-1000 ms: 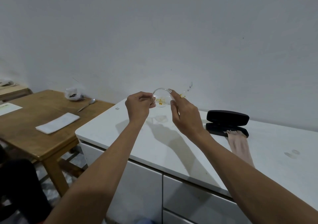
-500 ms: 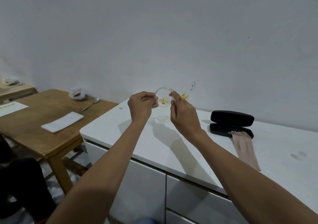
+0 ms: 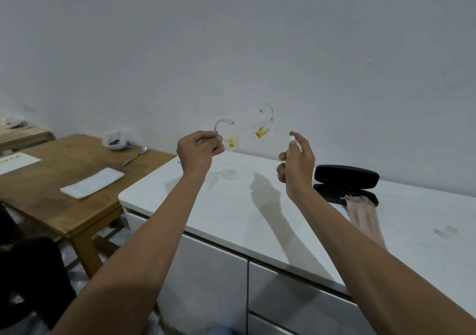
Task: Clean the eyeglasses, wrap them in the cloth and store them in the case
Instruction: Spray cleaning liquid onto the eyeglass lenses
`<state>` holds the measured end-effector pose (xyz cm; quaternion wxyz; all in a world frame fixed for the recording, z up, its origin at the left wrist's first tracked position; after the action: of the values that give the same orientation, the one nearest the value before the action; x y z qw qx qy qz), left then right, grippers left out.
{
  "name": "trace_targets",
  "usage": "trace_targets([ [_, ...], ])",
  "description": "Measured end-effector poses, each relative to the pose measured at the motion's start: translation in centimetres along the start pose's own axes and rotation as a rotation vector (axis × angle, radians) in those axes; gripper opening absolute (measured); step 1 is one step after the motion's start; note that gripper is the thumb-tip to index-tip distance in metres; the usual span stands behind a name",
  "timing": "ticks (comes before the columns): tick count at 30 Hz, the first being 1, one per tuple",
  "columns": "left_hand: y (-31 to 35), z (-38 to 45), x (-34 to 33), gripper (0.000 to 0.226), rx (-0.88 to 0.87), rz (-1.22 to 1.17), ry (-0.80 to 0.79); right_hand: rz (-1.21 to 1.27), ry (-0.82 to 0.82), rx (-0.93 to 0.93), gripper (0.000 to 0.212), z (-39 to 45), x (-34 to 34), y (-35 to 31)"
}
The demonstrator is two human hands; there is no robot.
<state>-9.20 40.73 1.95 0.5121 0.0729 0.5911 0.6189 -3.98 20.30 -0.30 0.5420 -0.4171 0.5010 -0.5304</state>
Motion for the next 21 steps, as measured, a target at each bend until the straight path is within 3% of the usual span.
trace_targets([
  [2, 0.4, 0.0, -0.1, 0.012, 0.009, -0.028, -0.019, 0.143, -0.127, -0.163, 0.029, 0.3, 0.0, -0.3],
  [8, 0.9, -0.1, -0.6, 0.013, 0.044, -0.053, -0.086, 0.411, -0.382, -0.307, 0.025, 0.0, -0.5, -1.1],
  [21, 0.7, 0.1, -1.1, 0.011, 0.055, -0.067, -0.14, 0.474, -0.401, -0.369, 0.02, 0.2, 0.1, -1.3],
])
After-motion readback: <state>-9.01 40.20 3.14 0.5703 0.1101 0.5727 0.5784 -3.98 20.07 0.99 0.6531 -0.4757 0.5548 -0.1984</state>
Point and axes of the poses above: each hand's wrist, its own z-axis towards the middle knuckle, its own x-axis out of the back of the hand, y = z × x, the point moved 1 cm from there along z, towards the middle knuckle, and after that the axes turned 15 degrees about -z, right-handed, at the moved point
